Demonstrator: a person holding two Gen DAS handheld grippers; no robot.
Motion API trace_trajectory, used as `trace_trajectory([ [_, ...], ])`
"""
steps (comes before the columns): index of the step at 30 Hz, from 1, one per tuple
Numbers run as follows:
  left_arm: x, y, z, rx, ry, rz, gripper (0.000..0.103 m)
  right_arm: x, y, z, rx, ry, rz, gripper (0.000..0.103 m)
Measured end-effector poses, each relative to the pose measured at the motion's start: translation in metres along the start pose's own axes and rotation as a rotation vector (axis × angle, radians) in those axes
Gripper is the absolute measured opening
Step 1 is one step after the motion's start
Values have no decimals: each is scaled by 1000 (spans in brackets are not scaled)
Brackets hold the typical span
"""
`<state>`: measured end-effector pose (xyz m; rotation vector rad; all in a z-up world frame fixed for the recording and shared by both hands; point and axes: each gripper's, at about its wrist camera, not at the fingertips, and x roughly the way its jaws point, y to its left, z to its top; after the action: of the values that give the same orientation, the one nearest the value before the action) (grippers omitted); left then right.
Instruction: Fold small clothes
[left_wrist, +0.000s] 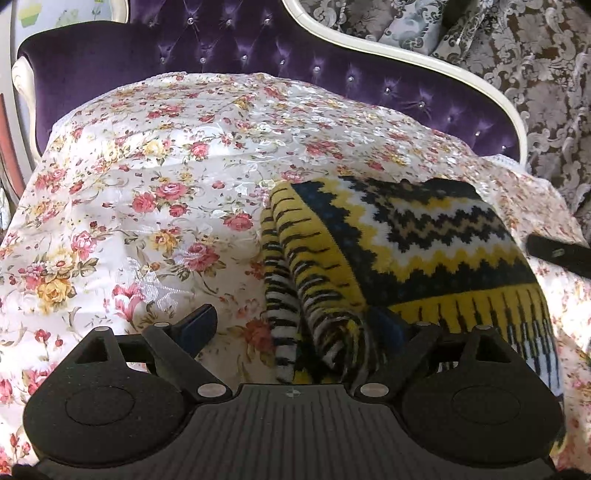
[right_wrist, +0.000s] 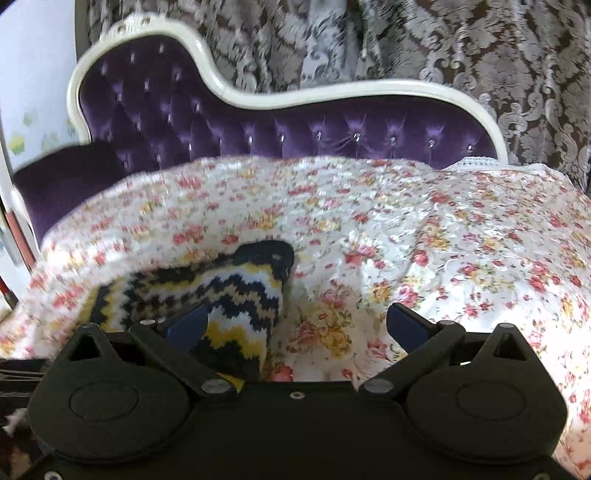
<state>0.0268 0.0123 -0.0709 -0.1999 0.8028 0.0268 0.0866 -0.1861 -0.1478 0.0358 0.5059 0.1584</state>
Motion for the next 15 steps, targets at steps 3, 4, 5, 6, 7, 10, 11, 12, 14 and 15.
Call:
trace_trajectory([
  [3, 3, 0, 0, -3, 0, 0, 91, 24, 15, -13, -54, 81, -7, 103],
  [4, 3, 0, 0, 2, 1, 5, 91, 29, 18, -18, -60, 86, -19, 103],
  [5, 4, -1, 0, 8, 3, 9, 91, 31, 21, -23, -70, 68, -30, 102],
  [6, 5, -1, 0, 11, 3, 11, 91, 29, 23, -27, -84, 46, -39, 102],
  [7, 5, -2, 0, 12, 2, 13, 91, 27, 25, -30, -98, 33, -50, 102],
  [10, 3, -3, 1, 17, 1, 20, 91, 23, 24, -29, -97, 33, -51, 102],
  [11, 3, -4, 1, 19, -1, 23, 91, 21, 23, -28, -91, 33, -47, 102],
  [12, 2, -4, 1, 20, -2, 25, 91, 19, 22, -29, -85, 33, -44, 102],
  [14, 0, -5, 0, 22, -7, 33, 91, 16, 23, -29, -83, 29, -45, 102],
  [15, -1, -6, 0, 23, -10, 38, 91, 16, 23, -29, -82, 27, -47, 102],
])
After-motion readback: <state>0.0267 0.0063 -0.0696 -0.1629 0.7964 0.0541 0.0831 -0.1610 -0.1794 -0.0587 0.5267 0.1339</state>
